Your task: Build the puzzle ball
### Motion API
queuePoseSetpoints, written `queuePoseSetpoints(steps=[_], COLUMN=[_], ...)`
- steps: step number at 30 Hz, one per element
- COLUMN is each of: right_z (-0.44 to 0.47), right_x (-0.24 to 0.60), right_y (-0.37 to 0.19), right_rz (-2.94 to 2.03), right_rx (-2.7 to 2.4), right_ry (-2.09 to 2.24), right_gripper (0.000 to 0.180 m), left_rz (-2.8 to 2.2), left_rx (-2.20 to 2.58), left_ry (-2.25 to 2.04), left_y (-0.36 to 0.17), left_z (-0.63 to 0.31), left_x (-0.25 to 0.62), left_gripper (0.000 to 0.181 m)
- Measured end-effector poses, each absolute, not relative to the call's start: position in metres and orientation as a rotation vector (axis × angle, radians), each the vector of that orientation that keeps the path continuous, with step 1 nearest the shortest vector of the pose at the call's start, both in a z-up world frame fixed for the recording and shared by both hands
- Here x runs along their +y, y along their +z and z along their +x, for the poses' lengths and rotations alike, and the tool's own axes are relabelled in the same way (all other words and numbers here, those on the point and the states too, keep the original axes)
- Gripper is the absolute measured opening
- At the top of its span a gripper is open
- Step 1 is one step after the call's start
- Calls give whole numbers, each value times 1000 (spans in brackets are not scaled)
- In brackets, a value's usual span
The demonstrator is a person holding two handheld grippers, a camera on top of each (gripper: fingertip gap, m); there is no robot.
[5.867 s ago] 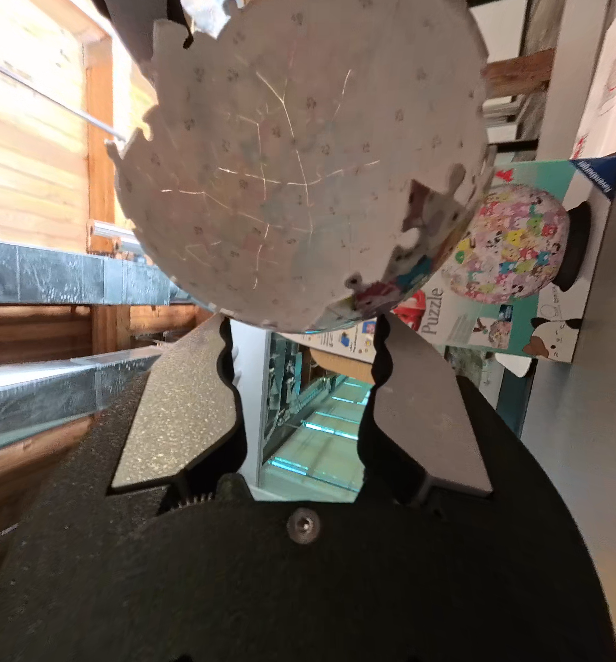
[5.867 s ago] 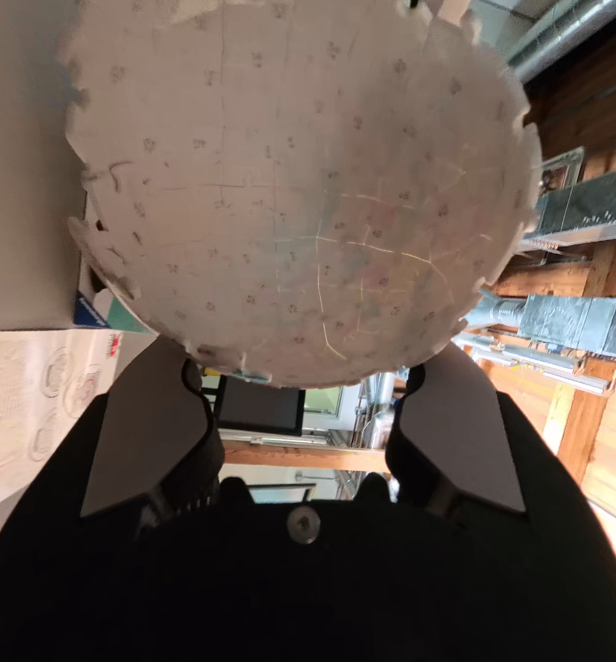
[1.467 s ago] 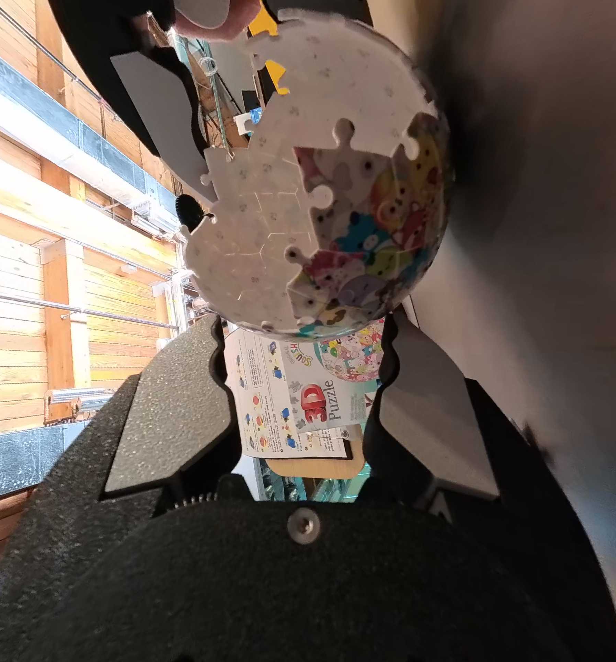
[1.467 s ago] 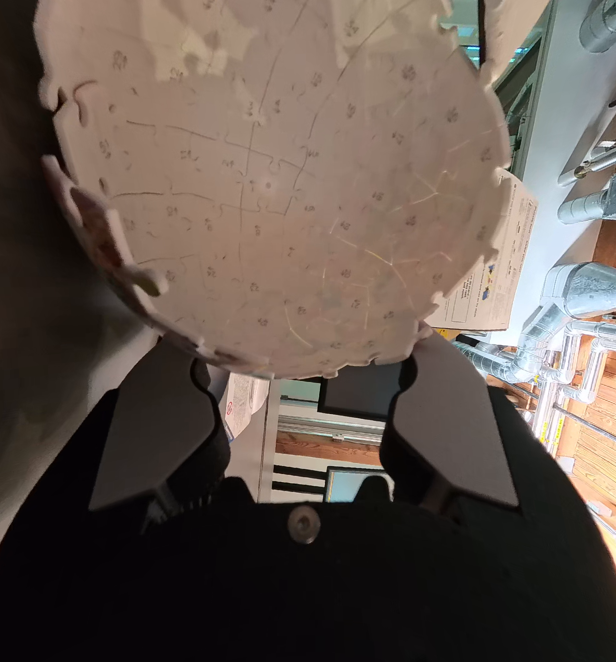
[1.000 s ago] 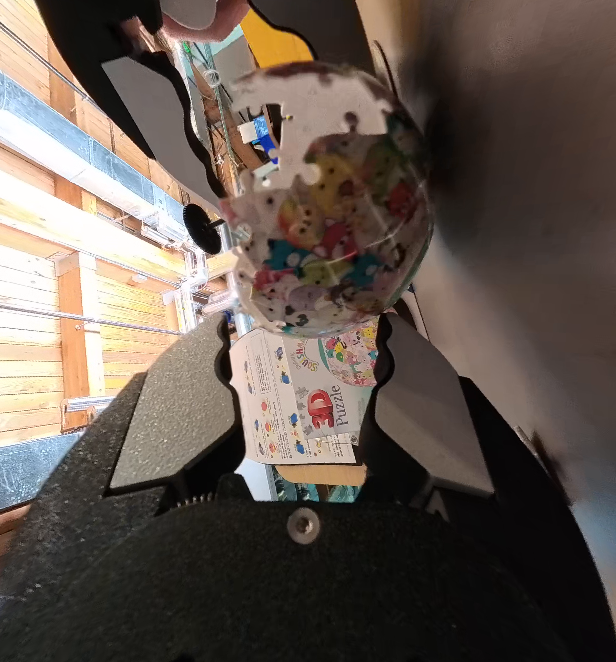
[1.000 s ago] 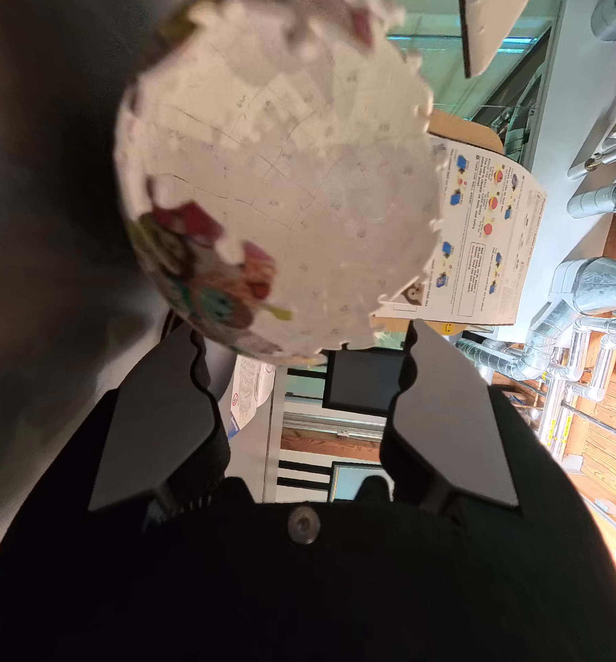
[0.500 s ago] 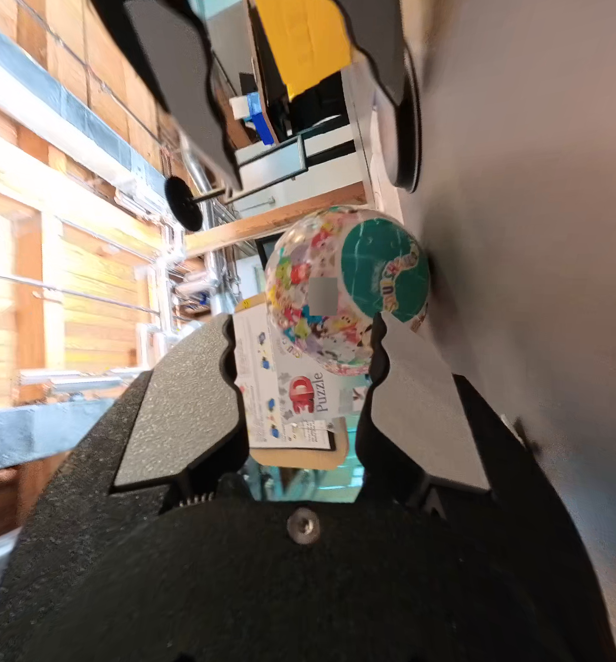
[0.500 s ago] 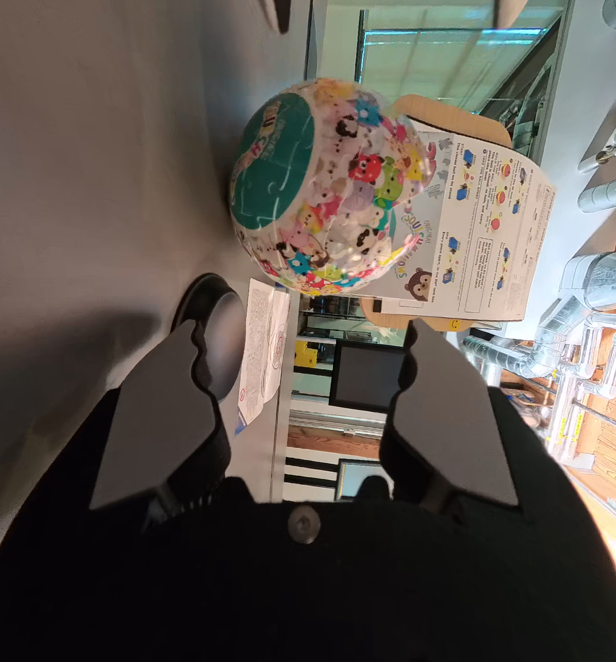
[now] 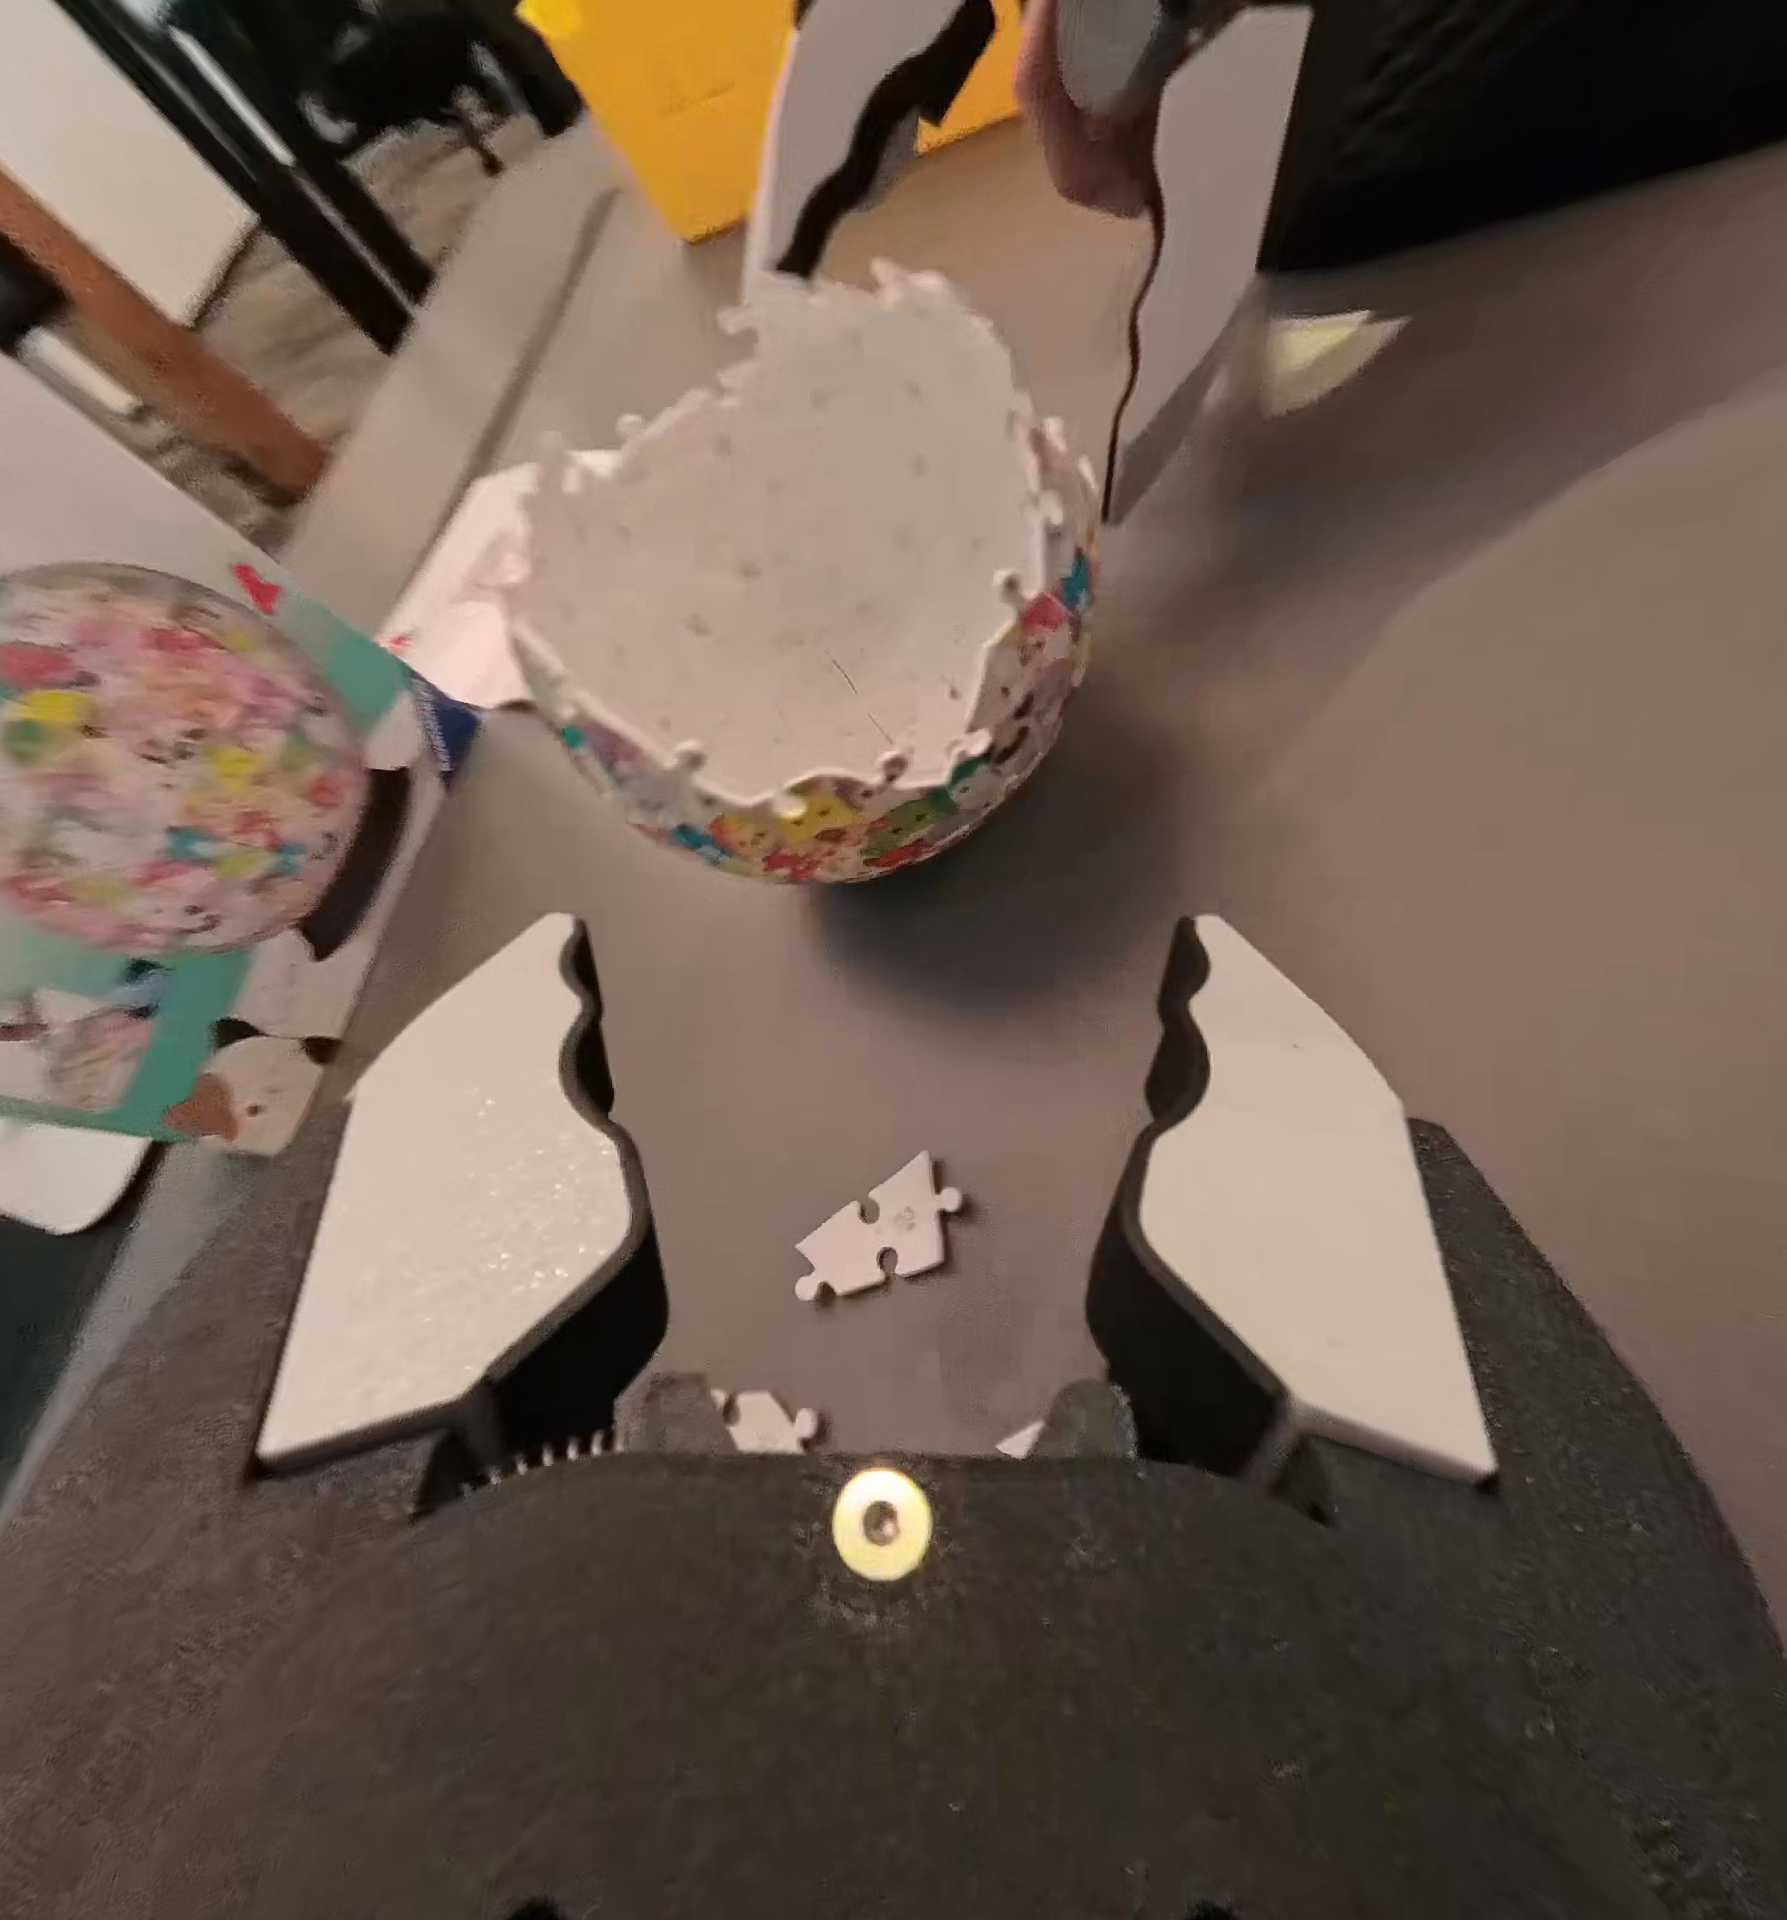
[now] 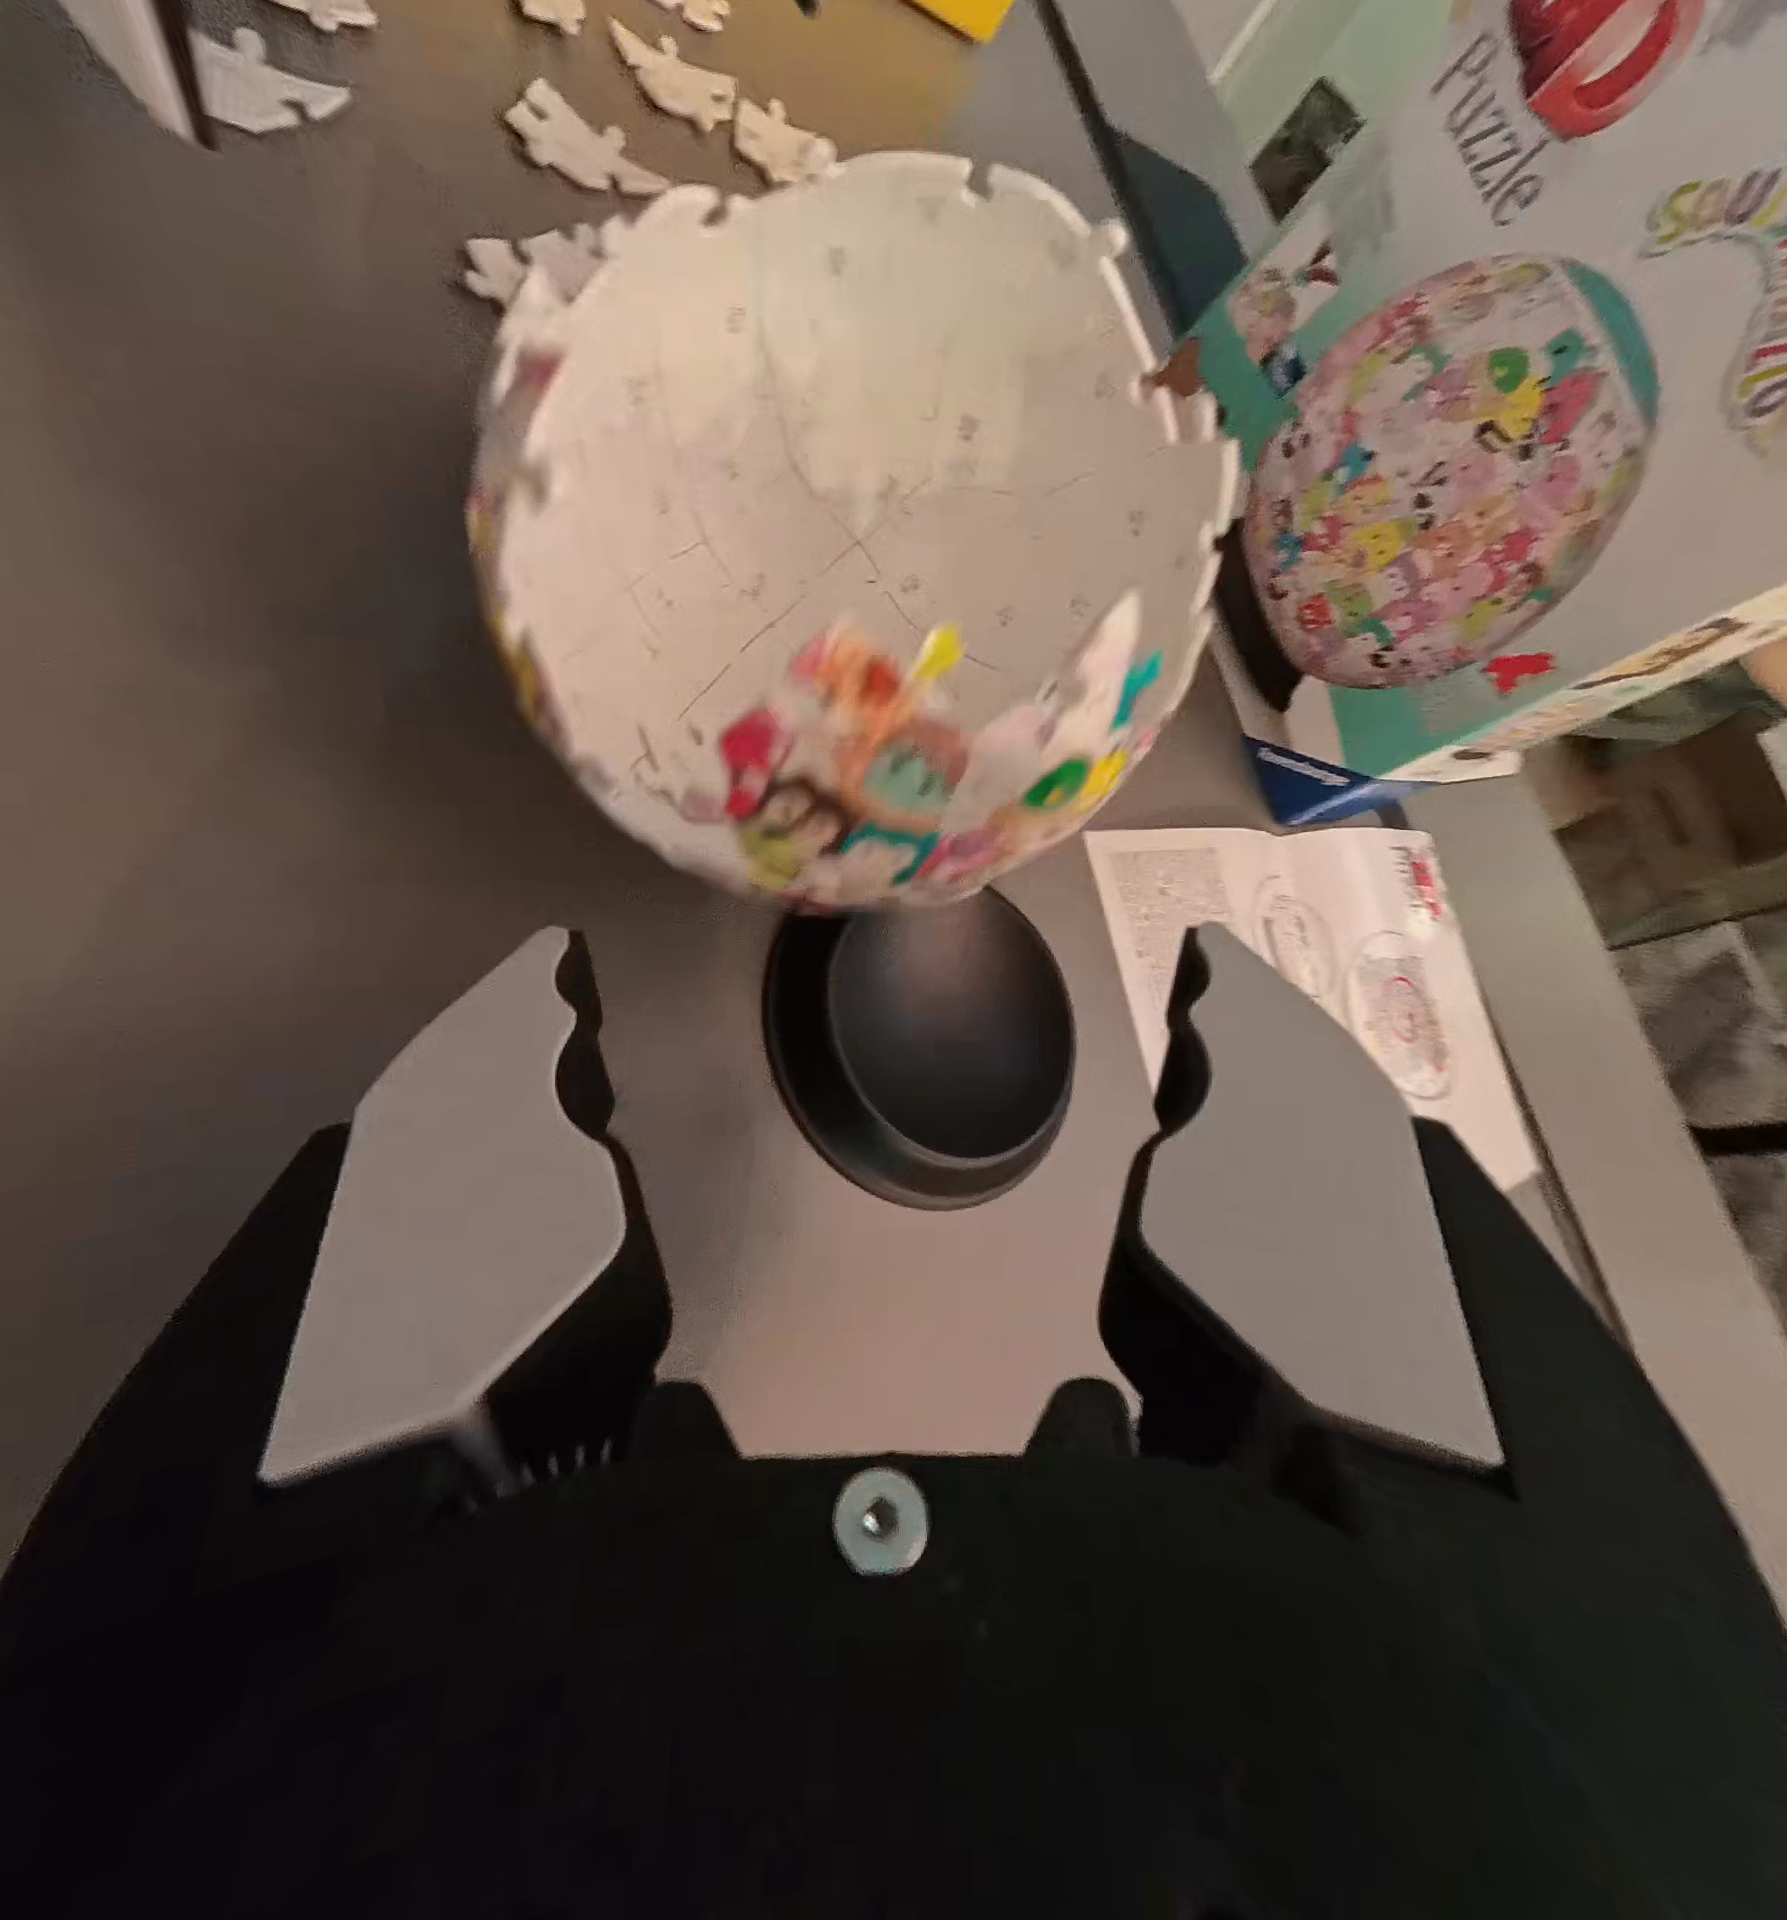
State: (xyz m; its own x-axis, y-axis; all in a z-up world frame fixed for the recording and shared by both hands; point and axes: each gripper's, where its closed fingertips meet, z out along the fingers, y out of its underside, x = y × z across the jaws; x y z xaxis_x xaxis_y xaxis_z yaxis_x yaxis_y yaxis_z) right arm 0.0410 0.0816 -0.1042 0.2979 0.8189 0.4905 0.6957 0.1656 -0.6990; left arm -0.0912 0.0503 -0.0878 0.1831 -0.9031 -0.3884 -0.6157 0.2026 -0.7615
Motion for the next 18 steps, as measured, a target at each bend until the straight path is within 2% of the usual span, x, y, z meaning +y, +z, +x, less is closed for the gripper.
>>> queuePoseSetpoints(steps=[4,9,18], right_z=[37,27,16], right_x=[85,86,89], right_y=[-114,-115,-119], right_rz=[-1610,-1649,-1706], right_rx=[-1481,-1486,-1462], right_ry=[238,362,530], right_gripper=[105,105,105], left_rz=[-1632,-1682,-1716], left_rx=[1529,1485,1585], left_ry=[-480,-561,-668], left_y=[-105,-102,-115], left_z=[-94,-97,-77], left_x=[77,97,95], left_gripper=[103,102,114])
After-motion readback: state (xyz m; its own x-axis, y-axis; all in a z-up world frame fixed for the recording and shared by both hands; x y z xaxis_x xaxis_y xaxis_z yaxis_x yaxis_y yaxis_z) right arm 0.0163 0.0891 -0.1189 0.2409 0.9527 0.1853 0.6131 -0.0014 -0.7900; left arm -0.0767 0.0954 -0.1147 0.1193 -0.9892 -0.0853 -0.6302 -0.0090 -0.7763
